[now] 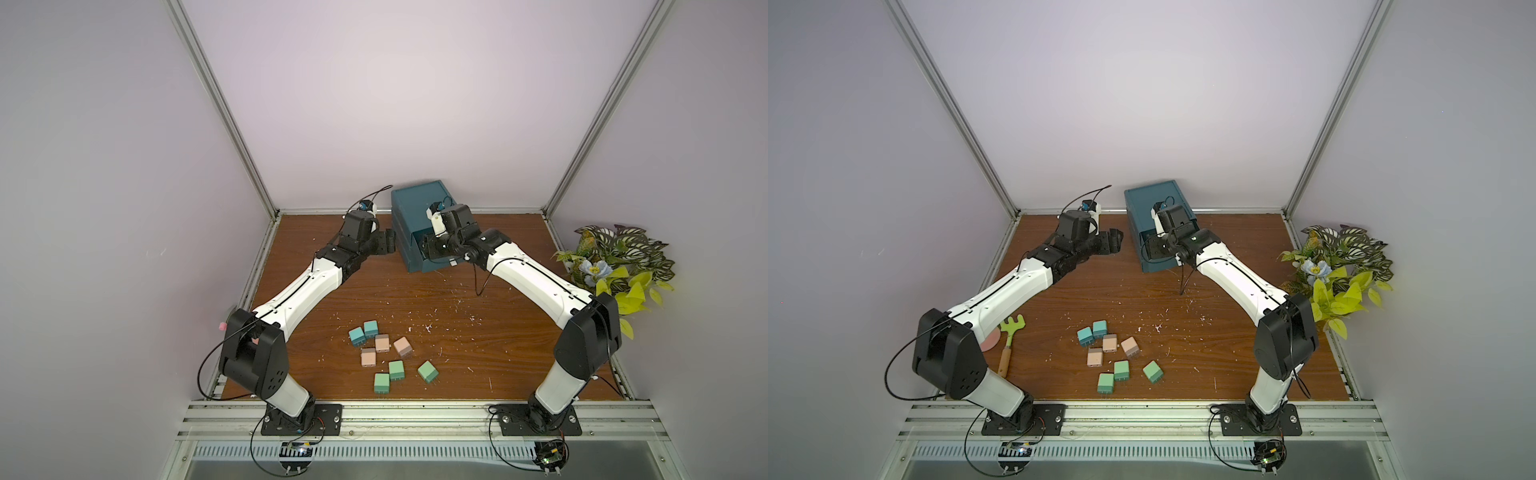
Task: Place the plugs into the drawer by color
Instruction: Place the plug in the drawer, then pick up the plug from the center of the board.
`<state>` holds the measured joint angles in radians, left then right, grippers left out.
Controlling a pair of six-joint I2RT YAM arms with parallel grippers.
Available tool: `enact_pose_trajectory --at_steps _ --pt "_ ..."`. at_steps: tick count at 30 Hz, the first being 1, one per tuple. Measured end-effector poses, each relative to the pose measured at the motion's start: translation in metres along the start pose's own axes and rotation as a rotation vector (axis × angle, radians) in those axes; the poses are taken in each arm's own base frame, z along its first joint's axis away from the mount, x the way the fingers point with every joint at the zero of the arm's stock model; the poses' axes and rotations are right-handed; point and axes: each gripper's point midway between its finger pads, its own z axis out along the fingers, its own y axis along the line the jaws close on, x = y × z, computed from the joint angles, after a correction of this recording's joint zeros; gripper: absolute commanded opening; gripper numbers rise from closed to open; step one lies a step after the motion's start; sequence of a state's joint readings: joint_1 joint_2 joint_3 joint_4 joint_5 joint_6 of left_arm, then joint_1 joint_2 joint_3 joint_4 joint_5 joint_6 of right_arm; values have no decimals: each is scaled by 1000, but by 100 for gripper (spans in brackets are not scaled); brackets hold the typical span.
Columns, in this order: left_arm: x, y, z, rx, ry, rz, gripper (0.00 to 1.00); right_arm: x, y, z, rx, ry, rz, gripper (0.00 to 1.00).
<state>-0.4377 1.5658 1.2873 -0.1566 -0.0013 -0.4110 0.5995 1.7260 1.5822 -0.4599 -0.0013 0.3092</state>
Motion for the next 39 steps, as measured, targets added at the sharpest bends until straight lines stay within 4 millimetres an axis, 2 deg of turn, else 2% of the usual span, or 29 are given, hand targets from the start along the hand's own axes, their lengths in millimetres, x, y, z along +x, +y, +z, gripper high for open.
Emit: enact_pose_trajectory --at_steps 8,14,16,19,22,25,28,33,36,39 --pt "-1 0 -1 -2 -4 3 89 -2 0 0 -25 1 14 61" --pt "-1 7 -2 -39 0 34 91 -4 2 -5 -46 -2 6 61" --pt "1 9 -3 -52 7 42 92 -7 5 -14 -55 -23 -5 61" --pt "6 14 -3 -77 26 49 92 -5 16 -42 -56 -75 -45 61" --pt "12 22 -4 -115 52 53 91 5 48 -70 -81 -139 -117 61" --pt "17 31 -7 -166 73 59 91 37 86 -76 -134 -155 -192 60" --pt "17 44 -15 -235 74 62 92 88 109 -57 -163 -91 -252 60" --pt "8 70 -43 -327 19 30 92 167 114 -9 -148 66 -316 60" --pt "12 85 -53 -360 7 4 92 192 118 12 -147 113 -336 61" --pt "22 96 -55 -385 21 -13 92 204 127 27 -164 126 -346 63"
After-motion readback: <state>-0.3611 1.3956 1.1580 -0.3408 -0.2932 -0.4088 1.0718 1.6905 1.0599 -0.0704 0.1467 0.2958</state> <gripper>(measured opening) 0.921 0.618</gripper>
